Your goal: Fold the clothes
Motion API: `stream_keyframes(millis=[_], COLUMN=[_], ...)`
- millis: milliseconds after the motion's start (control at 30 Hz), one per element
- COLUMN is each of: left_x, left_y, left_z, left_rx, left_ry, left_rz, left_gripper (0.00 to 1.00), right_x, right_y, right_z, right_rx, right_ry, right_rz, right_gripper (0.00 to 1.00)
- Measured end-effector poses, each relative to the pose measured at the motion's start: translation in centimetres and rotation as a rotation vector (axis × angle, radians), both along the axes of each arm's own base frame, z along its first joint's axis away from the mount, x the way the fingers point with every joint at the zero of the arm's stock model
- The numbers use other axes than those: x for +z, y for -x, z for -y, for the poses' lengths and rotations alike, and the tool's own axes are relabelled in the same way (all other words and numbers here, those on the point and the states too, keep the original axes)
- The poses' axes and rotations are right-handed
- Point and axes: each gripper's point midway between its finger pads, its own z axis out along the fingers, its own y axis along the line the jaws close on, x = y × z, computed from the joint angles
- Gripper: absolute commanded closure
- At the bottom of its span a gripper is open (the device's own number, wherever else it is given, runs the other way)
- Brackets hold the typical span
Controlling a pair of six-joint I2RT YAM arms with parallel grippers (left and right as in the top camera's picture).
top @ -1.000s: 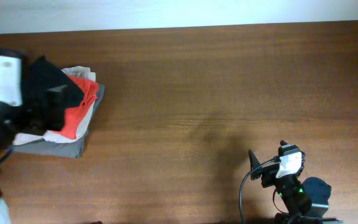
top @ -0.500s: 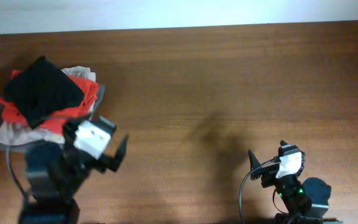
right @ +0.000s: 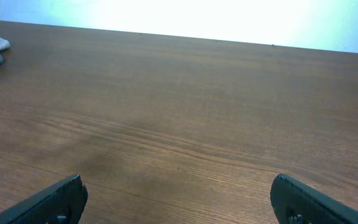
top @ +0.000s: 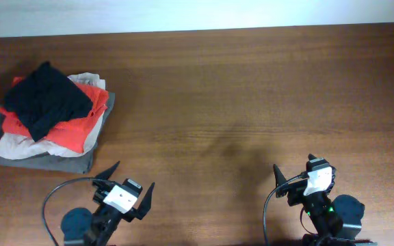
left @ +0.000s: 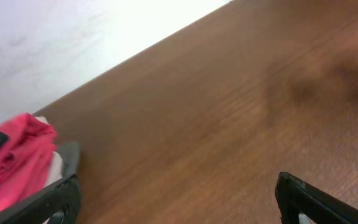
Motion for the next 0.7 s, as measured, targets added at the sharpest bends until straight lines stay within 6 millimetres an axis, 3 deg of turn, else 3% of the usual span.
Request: stream_keyframes(millis=[167,700], left_x=[-2.5,-2.3], left_y=[-0.2,-0.2], left_z=[0.1,0.1], left_rx=[-0.005,-0.006], left_ry=[0.001,0.0], left_rz=[-0.031,-0.021], left_gripper=[0.01,0.01], right_x=[0.0,0.0], right_y=[0.0,0.0], right_z=[0.0,0.0], right_rx=[0.0,0.0], right_ry=[-0.001,-0.001], right_rz=[0.0,0.0], right_gripper=[0.01,0.01])
